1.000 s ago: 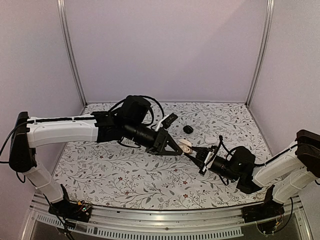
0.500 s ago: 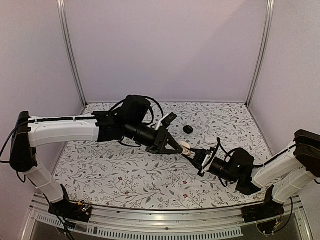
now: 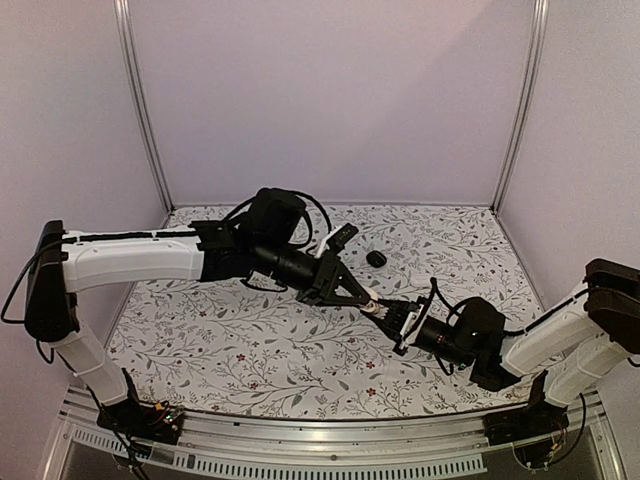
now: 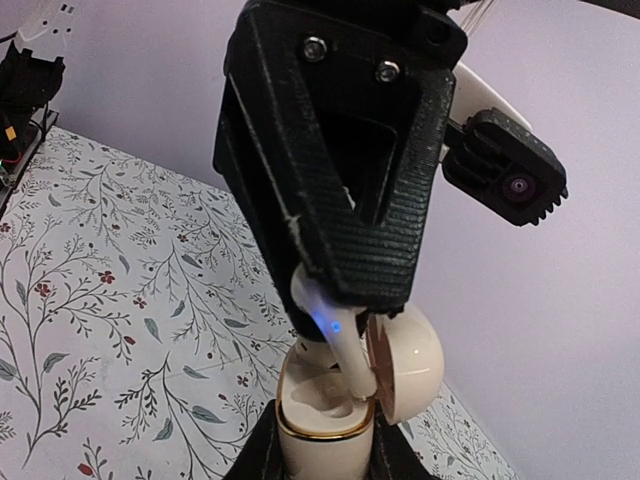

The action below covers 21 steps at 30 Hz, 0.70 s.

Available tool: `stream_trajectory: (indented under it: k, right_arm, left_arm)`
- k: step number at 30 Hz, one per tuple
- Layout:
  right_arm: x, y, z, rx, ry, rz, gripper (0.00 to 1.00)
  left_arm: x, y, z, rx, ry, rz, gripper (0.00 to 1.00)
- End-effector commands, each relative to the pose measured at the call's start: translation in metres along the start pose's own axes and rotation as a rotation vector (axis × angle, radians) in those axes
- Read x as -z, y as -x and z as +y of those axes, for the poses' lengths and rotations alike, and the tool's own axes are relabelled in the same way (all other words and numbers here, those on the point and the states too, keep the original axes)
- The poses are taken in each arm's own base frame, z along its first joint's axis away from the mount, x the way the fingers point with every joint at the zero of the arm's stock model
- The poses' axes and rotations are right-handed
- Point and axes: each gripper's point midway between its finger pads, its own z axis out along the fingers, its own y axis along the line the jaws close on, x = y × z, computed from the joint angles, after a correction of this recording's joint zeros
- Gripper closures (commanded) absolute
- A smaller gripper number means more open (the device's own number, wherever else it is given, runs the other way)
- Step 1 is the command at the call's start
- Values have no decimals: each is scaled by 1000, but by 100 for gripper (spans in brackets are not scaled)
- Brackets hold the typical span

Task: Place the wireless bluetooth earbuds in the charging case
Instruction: Insert the right earbud into the right side groove of the charging case.

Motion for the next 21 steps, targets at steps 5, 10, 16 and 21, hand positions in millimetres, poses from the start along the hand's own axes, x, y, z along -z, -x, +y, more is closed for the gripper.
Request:
stream_trajectory:
  k: [5,10,16,21]
  right_arm:
    - [-5,10,-6,-18,-33,-27,100]
    - [-4,11,-8,-23,-44,-34,100]
    - [-3,11,-10,-24,-53,-34,100]
    - [-1,13,-12,-31,-65,-42,100]
  left_arm:
    - [1,7,-2,-5,-19,-5,100]
    - [4,5,-3,-4,-20,-10,100]
    - [3,3,-1,-3,-18,-4,100]
    - [3,1,1,1,-15,1,100]
